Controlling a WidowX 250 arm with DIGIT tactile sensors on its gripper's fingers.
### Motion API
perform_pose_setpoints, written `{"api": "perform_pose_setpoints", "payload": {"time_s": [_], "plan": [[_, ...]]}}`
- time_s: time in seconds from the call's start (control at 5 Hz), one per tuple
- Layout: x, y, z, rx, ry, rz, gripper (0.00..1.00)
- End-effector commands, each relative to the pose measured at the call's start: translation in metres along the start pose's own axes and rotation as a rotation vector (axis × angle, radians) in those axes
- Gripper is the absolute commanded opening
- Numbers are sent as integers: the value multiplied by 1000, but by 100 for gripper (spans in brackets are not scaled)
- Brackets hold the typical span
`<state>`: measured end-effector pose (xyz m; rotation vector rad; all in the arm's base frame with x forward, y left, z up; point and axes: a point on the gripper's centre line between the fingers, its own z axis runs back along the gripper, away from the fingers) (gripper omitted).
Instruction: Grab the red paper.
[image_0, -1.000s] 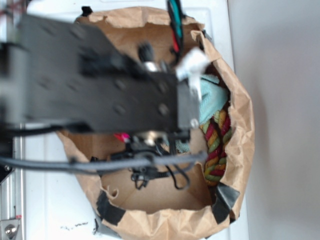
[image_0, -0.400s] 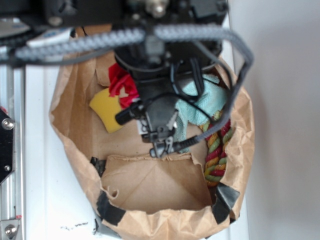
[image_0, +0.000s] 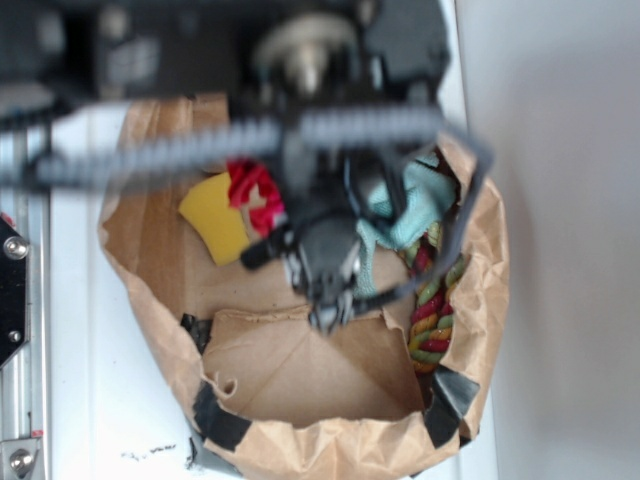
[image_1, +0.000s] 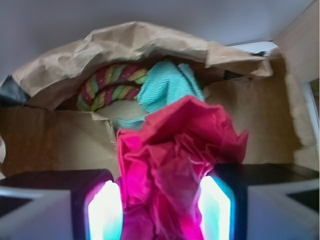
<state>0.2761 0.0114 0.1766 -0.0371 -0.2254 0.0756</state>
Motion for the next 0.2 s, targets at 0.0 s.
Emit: {"api": "perform_pose_setpoints", "payload": {"time_s": [0.0], "plan": [[-6, -4, 8, -9, -37, -75, 0]]}}
